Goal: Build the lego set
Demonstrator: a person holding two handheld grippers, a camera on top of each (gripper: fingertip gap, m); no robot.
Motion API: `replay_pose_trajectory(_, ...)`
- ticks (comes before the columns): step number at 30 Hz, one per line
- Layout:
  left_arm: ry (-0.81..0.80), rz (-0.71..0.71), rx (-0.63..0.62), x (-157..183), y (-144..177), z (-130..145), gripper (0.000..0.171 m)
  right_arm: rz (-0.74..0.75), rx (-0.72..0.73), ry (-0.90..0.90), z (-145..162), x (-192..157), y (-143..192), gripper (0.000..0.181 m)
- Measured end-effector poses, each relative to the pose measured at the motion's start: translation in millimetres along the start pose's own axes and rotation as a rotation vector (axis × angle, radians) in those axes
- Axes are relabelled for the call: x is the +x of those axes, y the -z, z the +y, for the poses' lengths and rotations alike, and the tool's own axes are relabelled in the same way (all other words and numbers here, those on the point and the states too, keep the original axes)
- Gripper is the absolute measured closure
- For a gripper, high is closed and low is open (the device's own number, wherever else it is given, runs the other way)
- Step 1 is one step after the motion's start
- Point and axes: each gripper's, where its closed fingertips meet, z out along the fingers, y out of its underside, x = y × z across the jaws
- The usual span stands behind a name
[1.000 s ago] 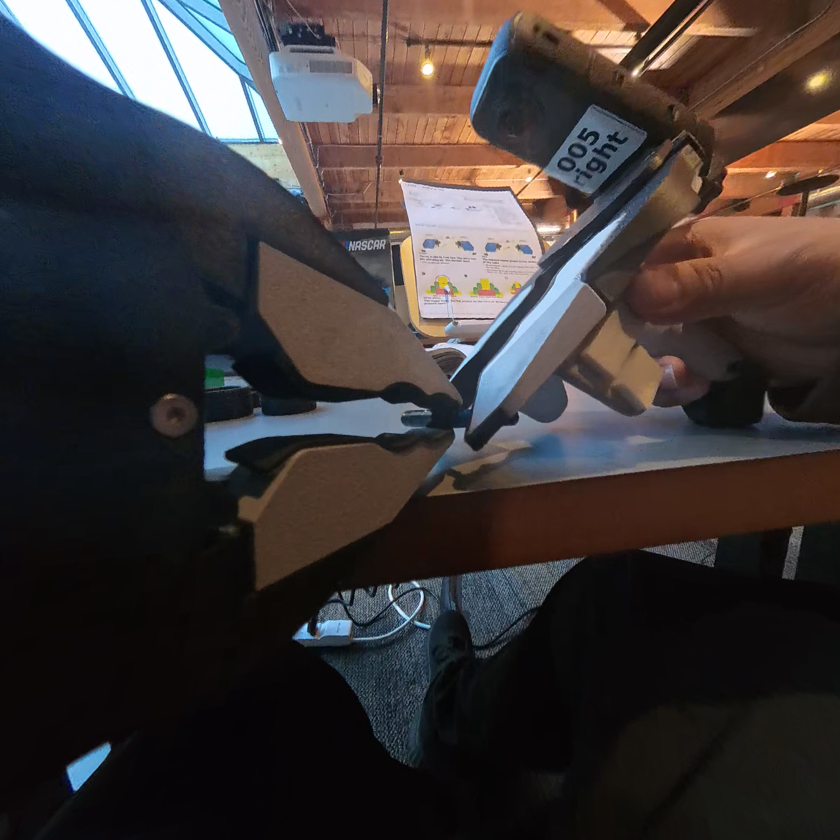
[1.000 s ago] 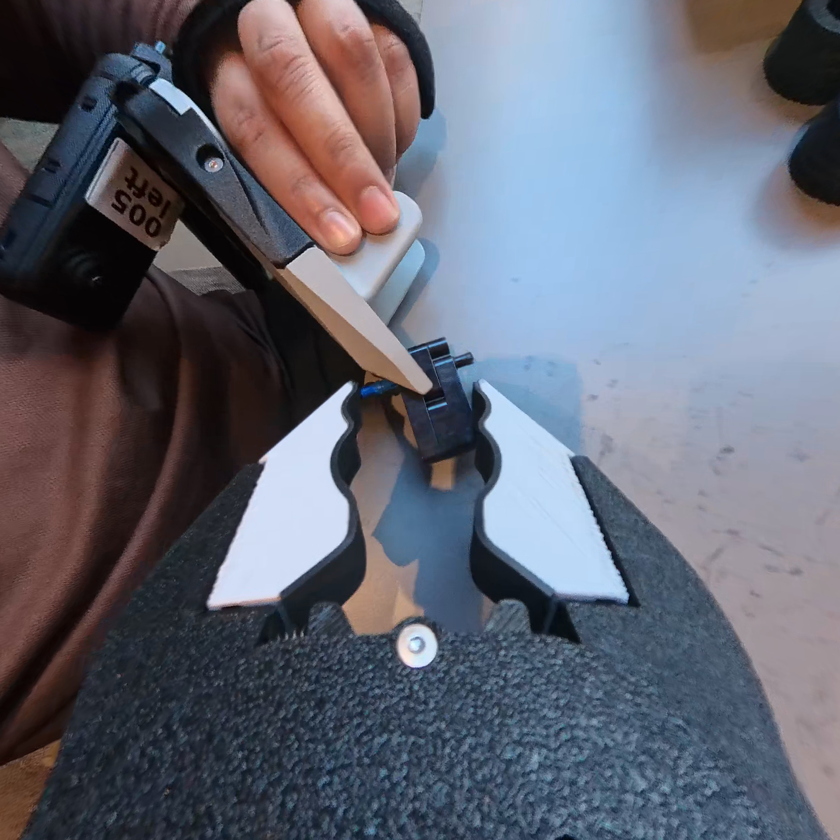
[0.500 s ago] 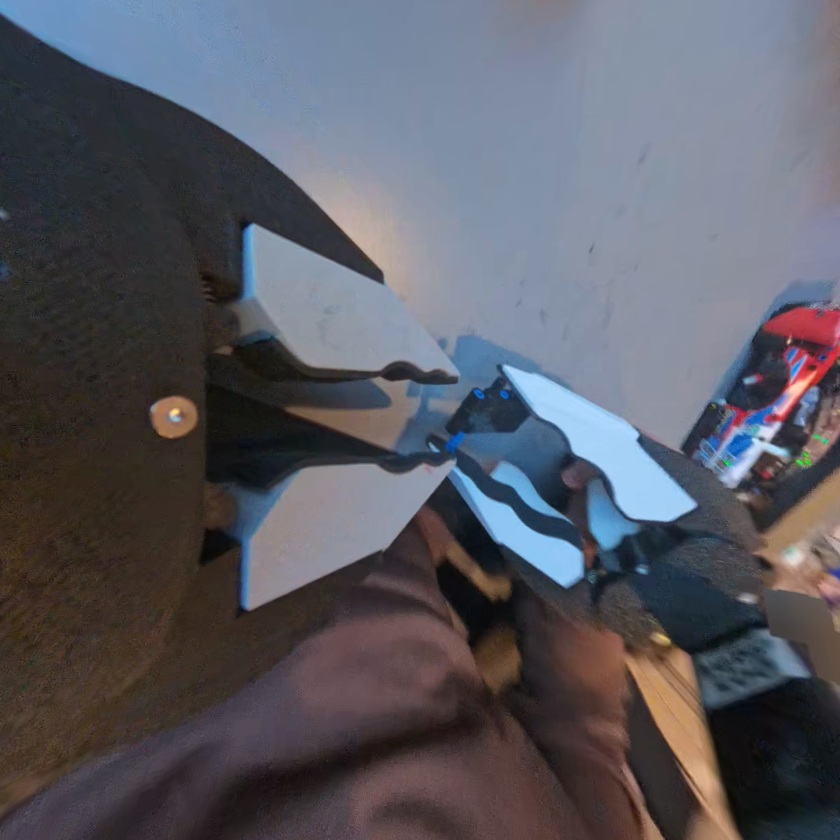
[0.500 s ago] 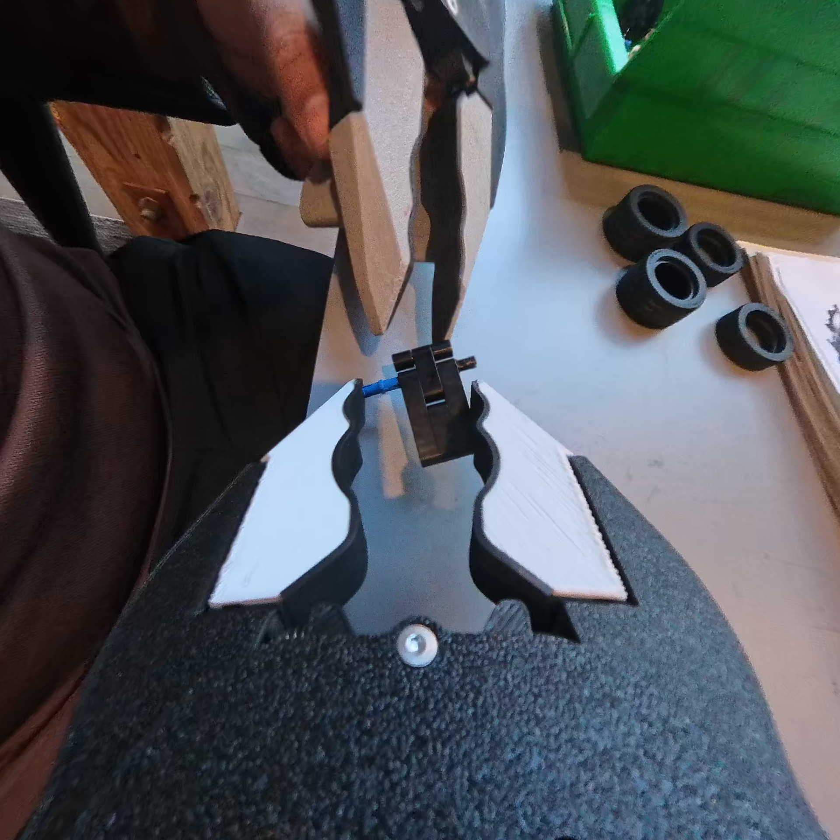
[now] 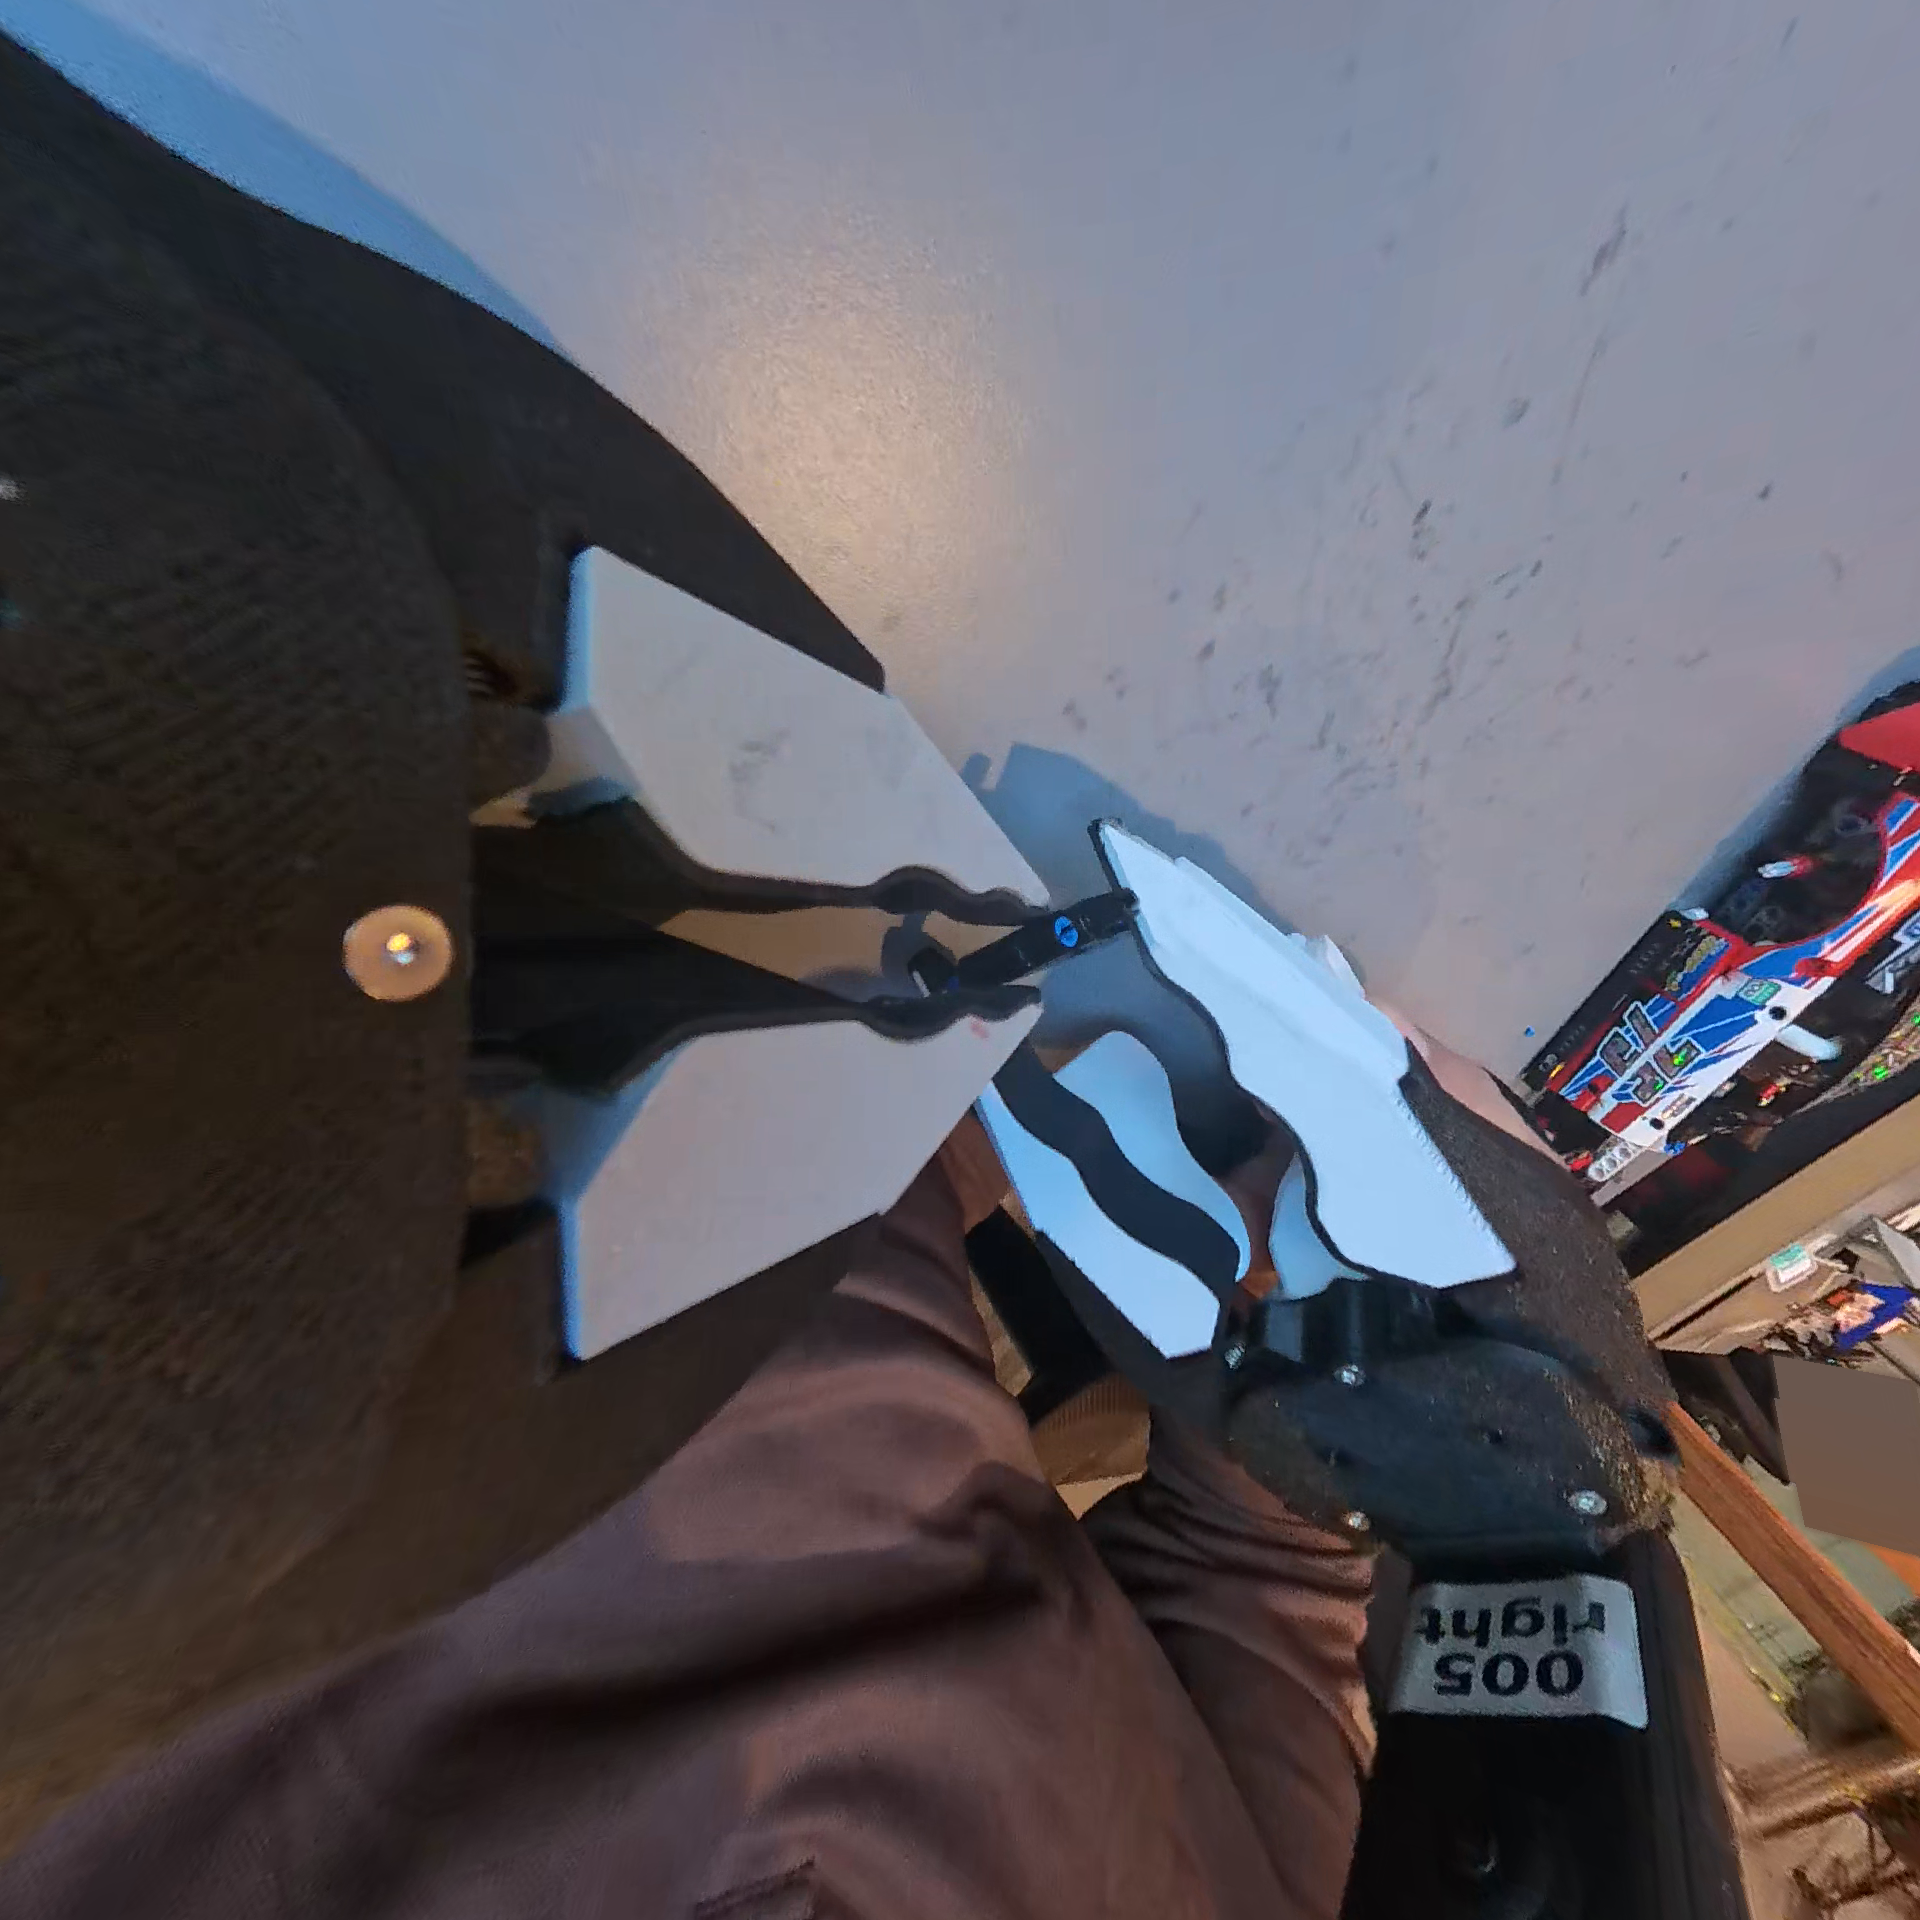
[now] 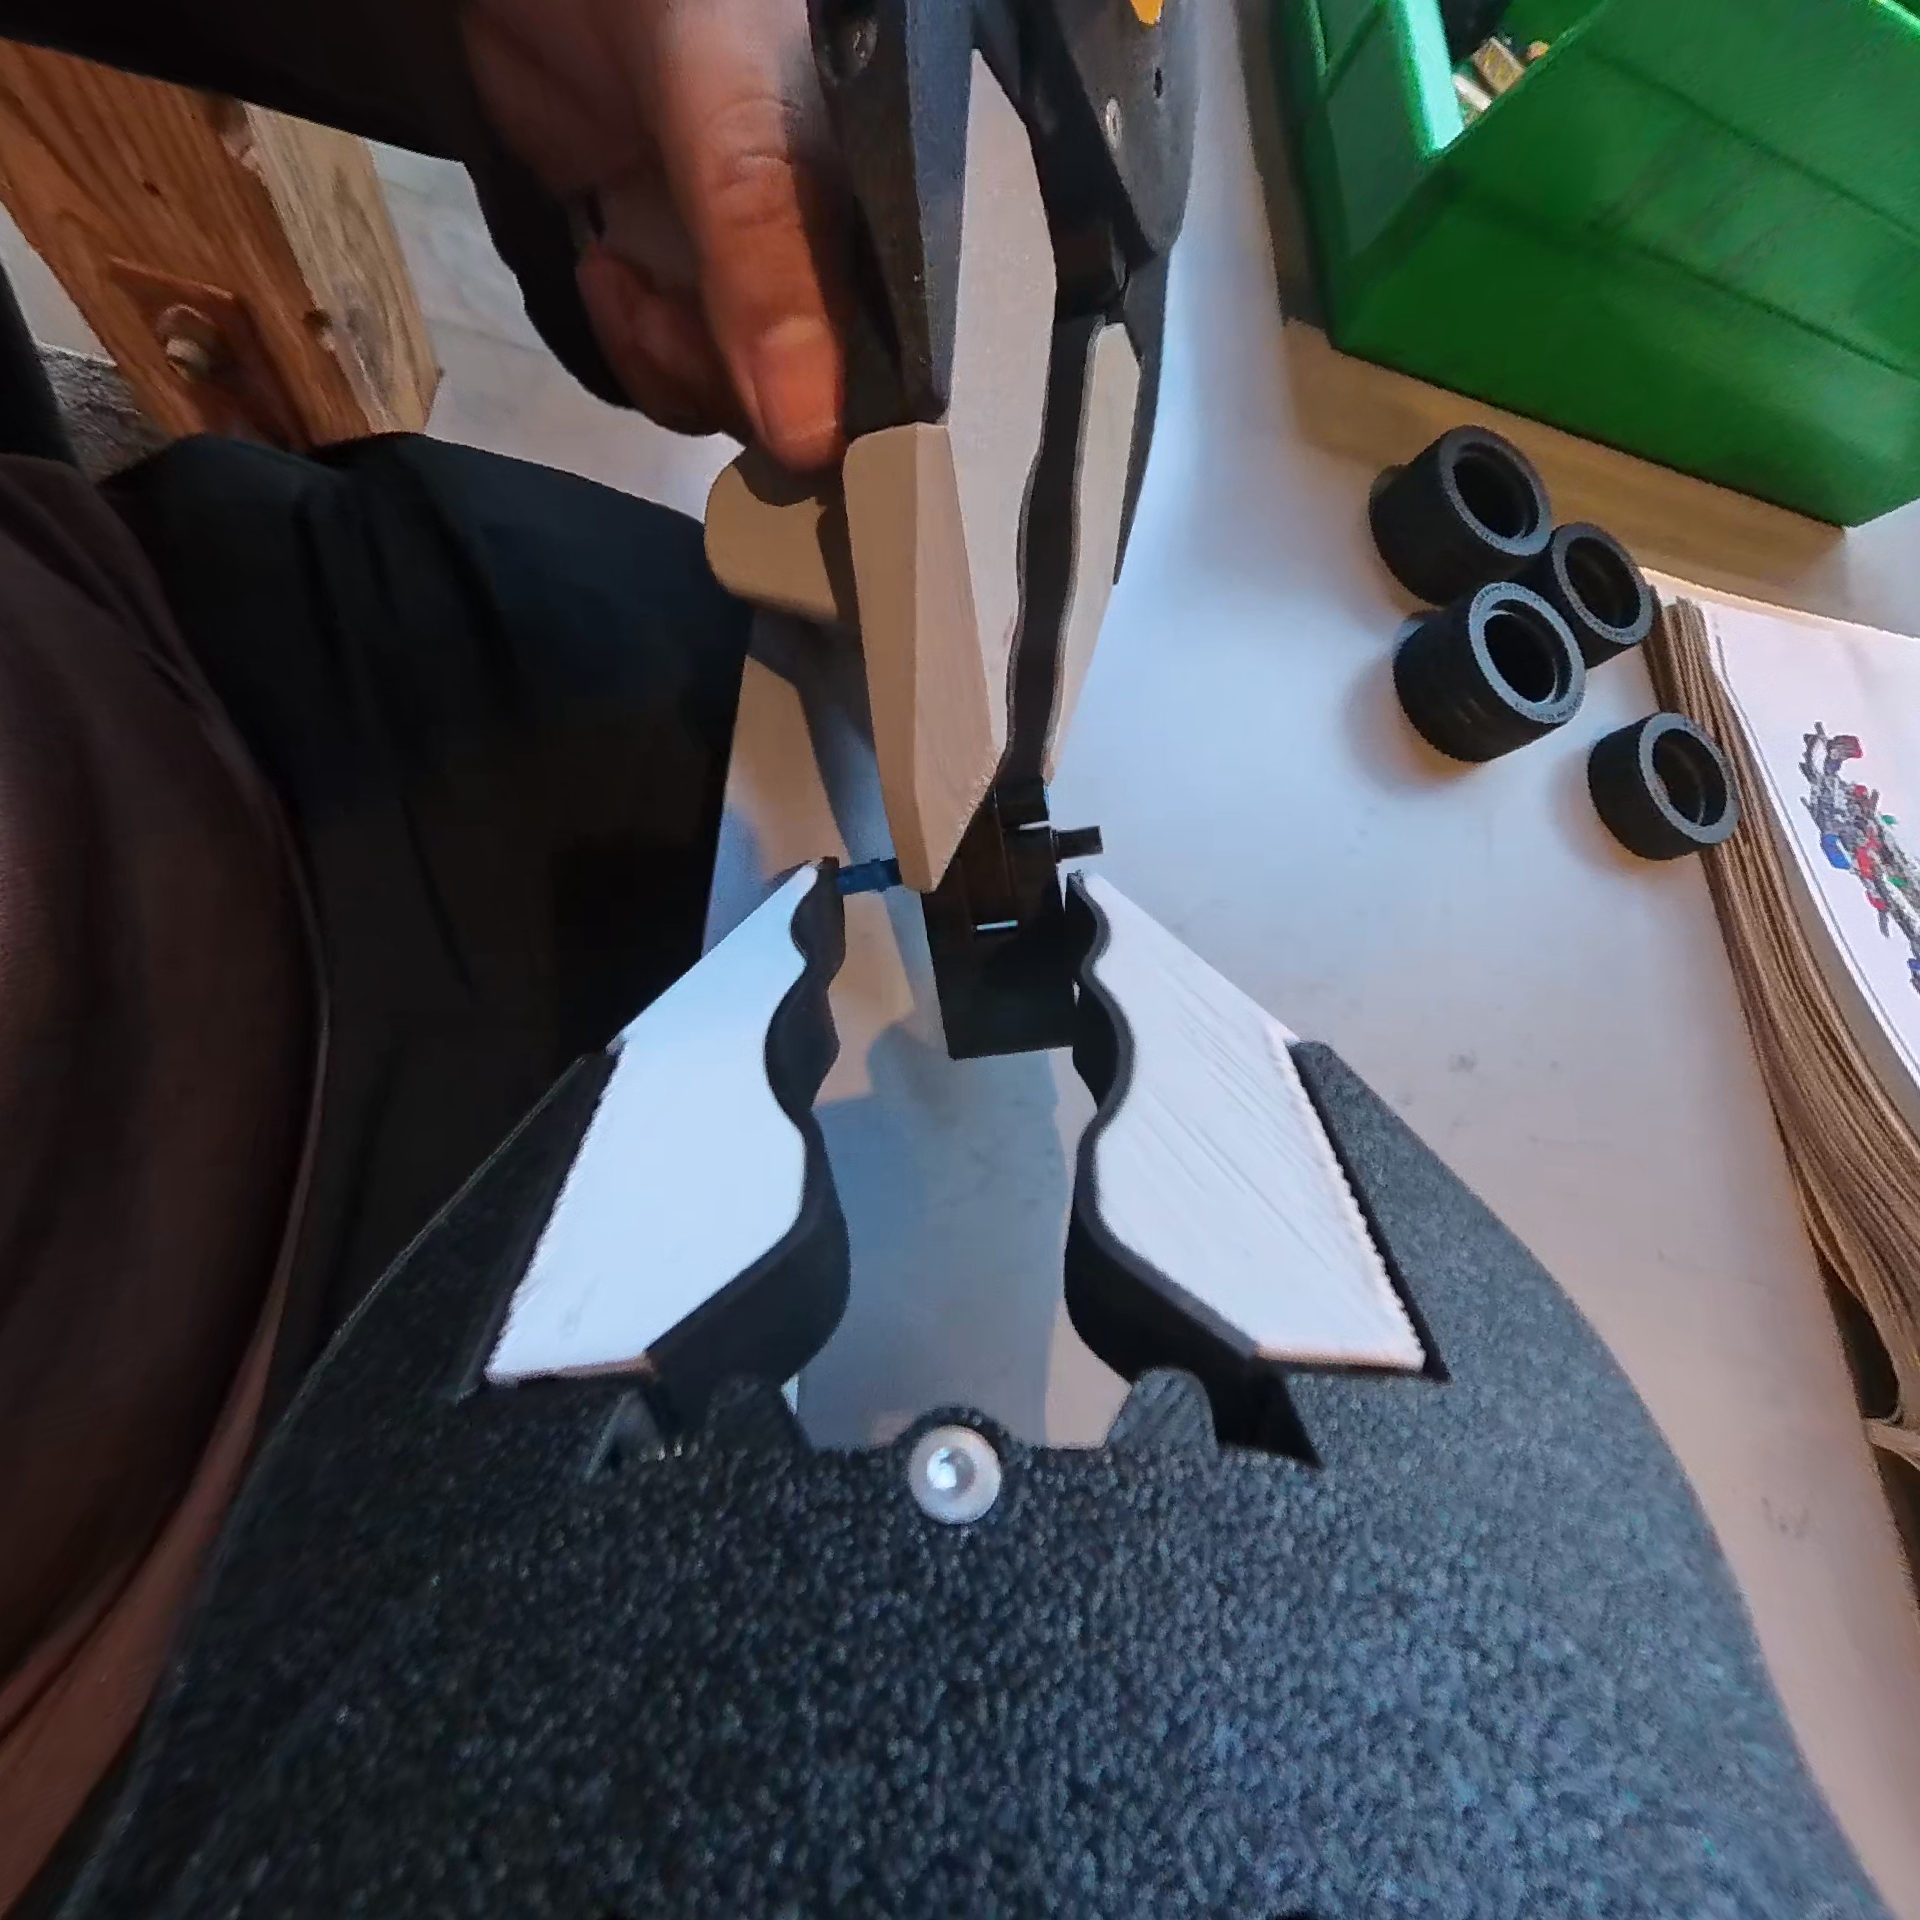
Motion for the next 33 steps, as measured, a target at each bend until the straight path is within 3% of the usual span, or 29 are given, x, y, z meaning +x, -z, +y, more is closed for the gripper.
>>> replay_pose_trajectory(4, 0.015, -0.007, 0.078, -2, 3, -10, 0.163, 0.010, 0.037, -0.039, -4, 9, 2, 0.137)
replay_pose_trajectory(8, 0.031, 0.022, 0.289, 4, 16, -37, 0.166, 0.159, 0.096, -0.107, -9, 38, 15, 0.128)
replay_pose_trajectory(11, 0.044, 0.038, 0.448, 6, 31, -54, 0.166, 0.168, 0.165, -0.260, -14, 48, 35, 0.138)
replay_pose_trajectory(13, 0.059, 0.059, 0.499, 8, 35, -60, 0.166, 0.035, 0.251, -0.416, -23, 38, 40, 0.153)
replay_pose_trajectory(17, 0.067, 0.085, 0.527, 14, 28, -63, 0.166, -0.253, 0.361, -0.688, -37, 19, 31, 0.144)
replay_pose_trajectory(21, 0.027, 0.094, 0.523, 24, 19, -60, 0.167, -0.396, 0.451, -0.842, -46, 18, 32, 0.166)
replay_pose_trajectory(26, 0.017, 0.076, 0.532, 21, 24, -60, 0.166, -0.428, 0.505, -0.925, -40, 30, 43, 0.175)
replay_pose_trajectory(33, 0.012, 0.073, 0.537, 22, 19, -62, 0.167, -0.416, 0.444, -0.823, -40, 26, 34, 0.176)
